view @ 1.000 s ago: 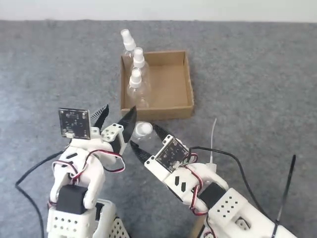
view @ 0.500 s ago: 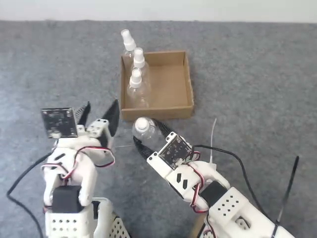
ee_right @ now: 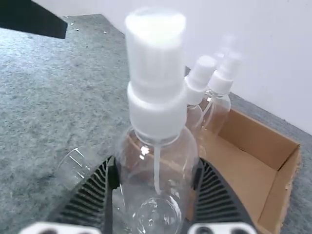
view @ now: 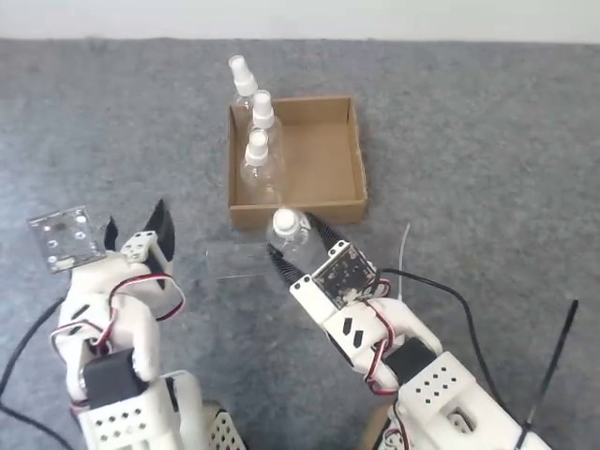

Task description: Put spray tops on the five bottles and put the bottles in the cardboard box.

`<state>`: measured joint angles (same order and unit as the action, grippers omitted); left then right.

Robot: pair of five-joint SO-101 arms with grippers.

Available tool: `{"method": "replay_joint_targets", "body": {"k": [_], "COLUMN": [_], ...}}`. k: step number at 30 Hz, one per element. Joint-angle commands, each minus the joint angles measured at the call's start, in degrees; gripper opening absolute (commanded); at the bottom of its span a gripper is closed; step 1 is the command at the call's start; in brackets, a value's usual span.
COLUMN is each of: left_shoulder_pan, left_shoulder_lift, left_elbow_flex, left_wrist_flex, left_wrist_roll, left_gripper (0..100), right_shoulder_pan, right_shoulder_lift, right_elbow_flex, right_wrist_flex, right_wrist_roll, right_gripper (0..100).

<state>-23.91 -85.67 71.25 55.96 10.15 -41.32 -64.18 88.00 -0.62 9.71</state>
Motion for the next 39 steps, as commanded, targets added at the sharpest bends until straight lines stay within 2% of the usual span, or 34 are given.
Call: {"method": "replay_joint_targets", "body": {"k": [1, 7, 11, 14, 19, 27, 32, 39], "left_shoulder_pan": [-3.34, -4.13, -4.04, -4.04, -3.96, -4.22, -4.22, -4.31], "left_shoulder_lift": [-0.88, -0.88, -0.88, -0.88, -0.88, -0.88, -0.88, -0.88], "left_elbow_flex": [0.22, 4.62, 7.08, 8.57, 10.95, 11.21, 11.21, 11.21], "left_wrist_flex": [0.26, 0.18, 0.18, 0.18, 0.09, 0.18, 0.26, 0.35], "left_wrist_roll": [-0.62, -0.62, -0.62, -0.44, -0.26, -0.26, -0.26, -0.26], "left_gripper": [24, 24, 24, 24, 24, 24, 24, 24], "right_shoulder_pan": [2.24, 7.08, 9.98, 11.91, 12.35, 12.35, 12.70, 17.45], "right_shoulder_lift": [-1.98, -1.98, -1.98, -1.80, -1.36, -0.92, 7.08, 23.08], "right_elbow_flex": [-2.73, -4.75, -10.11, -14.95, -21.19, -29.10, -37.54, -49.32], "right_wrist_flex": [-0.75, 0.31, 7.96, 13.41, 19.03, 19.82, 19.65, 19.12], "right_wrist_roll": [0.53, 0.44, 0.26, -3.34, -4.40, -4.40, -4.40, -4.75], "right_gripper": [5.1, 5.1, 5.1, 5.1, 5.1, 5.1, 5.1, 5.5]}}
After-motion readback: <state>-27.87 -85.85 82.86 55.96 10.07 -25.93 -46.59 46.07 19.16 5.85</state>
